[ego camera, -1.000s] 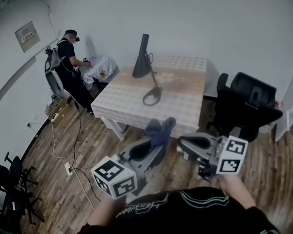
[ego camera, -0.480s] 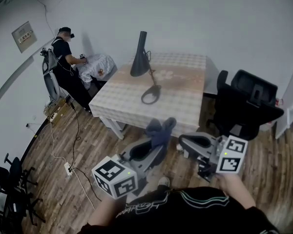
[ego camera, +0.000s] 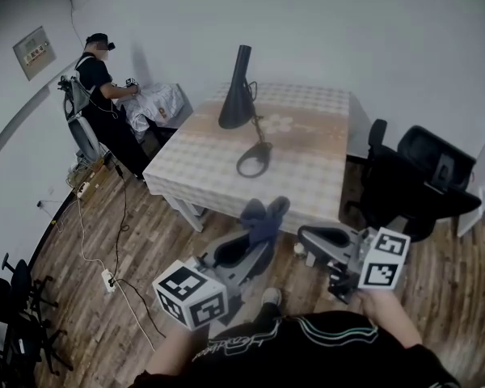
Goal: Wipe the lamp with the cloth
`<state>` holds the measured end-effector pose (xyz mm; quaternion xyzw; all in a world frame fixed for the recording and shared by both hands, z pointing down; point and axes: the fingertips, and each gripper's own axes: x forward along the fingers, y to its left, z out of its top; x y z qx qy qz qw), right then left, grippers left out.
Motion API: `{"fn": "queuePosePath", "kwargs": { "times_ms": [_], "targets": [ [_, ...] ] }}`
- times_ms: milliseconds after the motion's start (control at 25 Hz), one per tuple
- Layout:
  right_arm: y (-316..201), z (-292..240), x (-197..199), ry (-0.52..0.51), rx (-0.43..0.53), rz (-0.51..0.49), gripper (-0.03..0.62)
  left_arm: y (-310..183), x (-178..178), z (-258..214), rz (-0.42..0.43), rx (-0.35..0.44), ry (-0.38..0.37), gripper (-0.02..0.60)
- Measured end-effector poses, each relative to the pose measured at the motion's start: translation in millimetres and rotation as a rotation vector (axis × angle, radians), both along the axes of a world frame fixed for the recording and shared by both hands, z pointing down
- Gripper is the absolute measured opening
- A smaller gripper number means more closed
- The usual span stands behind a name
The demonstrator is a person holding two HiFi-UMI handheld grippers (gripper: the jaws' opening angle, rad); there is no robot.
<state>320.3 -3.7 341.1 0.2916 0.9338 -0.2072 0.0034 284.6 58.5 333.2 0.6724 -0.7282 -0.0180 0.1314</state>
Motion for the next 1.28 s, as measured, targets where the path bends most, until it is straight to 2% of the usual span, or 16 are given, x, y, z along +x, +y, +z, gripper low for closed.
{"fn": "queuePosePath", "kwargs": {
  "times_ms": [200,600,960,1280],
  "targets": [
    [-18.6,12.8,-57.8,0.033,-0.024,0.02,0.011,-17.4,-60.6,10.3,0.007,-0.021,0.019,0.072],
    [-62.9,25.3,-172.2,0.087,-0.056,0.09,0.011,-62.6,-189.1,19.7,0.035,-0.062,0.012,0.072],
    [-80.3,18.5,-252.2,0.098,-0.027,0.153,0.011,-91.0,-289.6,-13.2,0.031,-0.056,-0.161,0.072],
    [-95.6,17.2,-275.3,0.092,-0.006,0.166,0.011,-120.3,-334.6,-57.7,0.018,-0.015,-0.28,0.072]
  ]
}}
